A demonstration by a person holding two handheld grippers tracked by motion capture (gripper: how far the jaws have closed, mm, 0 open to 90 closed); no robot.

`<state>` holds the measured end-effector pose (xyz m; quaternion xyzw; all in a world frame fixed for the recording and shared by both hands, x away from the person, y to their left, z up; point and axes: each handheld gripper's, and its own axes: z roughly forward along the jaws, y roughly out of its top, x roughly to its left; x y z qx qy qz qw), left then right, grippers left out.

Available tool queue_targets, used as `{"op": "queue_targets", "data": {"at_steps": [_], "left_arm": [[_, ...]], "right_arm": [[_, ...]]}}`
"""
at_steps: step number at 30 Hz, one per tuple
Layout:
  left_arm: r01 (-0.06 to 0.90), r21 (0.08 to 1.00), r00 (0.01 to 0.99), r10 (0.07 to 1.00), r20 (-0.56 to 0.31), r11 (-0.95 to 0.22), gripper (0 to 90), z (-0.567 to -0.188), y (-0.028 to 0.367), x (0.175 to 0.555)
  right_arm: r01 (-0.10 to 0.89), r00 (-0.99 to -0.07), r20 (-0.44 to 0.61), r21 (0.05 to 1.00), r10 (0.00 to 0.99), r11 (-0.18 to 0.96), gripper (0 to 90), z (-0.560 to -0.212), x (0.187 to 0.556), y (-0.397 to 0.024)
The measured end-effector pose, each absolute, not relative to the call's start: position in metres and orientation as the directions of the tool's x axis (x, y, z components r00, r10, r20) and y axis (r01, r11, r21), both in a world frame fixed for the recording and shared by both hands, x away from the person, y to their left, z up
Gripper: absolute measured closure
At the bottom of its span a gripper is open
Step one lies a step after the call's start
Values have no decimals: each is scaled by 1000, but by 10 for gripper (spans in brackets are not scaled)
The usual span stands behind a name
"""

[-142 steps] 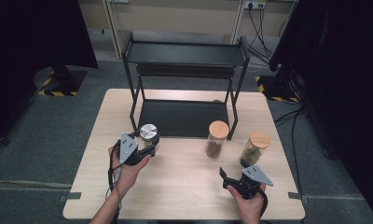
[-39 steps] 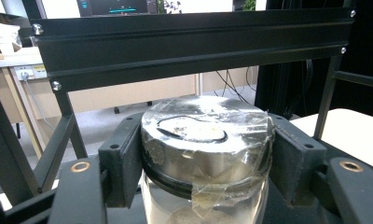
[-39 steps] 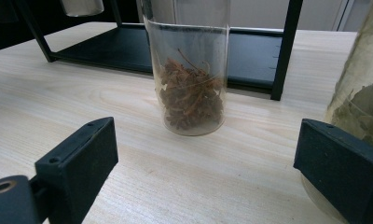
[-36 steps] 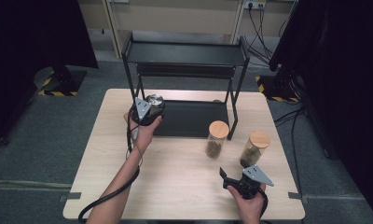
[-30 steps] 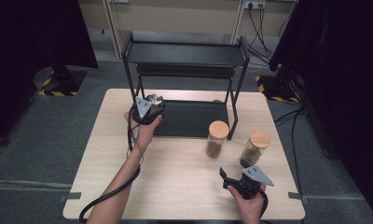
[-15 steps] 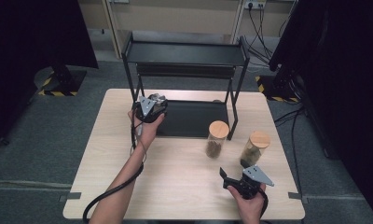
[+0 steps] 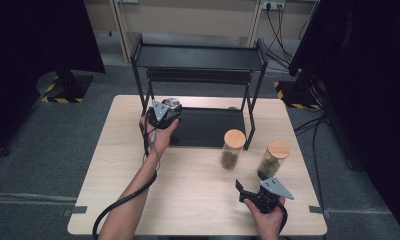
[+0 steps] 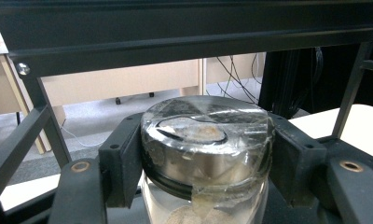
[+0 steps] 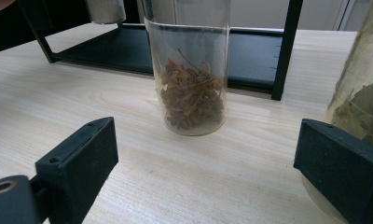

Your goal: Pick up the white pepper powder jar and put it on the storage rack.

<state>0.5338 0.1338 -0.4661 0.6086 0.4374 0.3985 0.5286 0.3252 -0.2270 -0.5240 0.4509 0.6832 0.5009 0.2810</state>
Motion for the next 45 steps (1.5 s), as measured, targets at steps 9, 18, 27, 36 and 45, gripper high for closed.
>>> {"op": "queue_targets", "data": {"at_steps": [9, 18, 27, 36, 45], "left_arm": [[122, 990, 292, 956, 26, -64, 349, -471, 131, 542], [140, 988, 288, 957, 25, -68, 349, -477, 129, 549], [146, 986, 289, 957, 30, -75, 349, -482, 126, 553], [163, 984, 287, 958, 22, -71, 349, -491, 125, 558], [166, 984, 292, 956, 16, -67, 349, -497, 122, 561]], "right_arm": [[335, -437, 68, 938, 897, 92, 64, -524, 325, -227], [335, -439, 70, 938, 896, 92, 65, -524, 325, -227], [336, -440, 72, 937, 895, 90, 64, -524, 325, -227], [336, -442, 71, 937, 894, 92, 65, -524, 325, -227], [336, -443, 71, 937, 894, 92, 65, -524, 325, -227]]}}
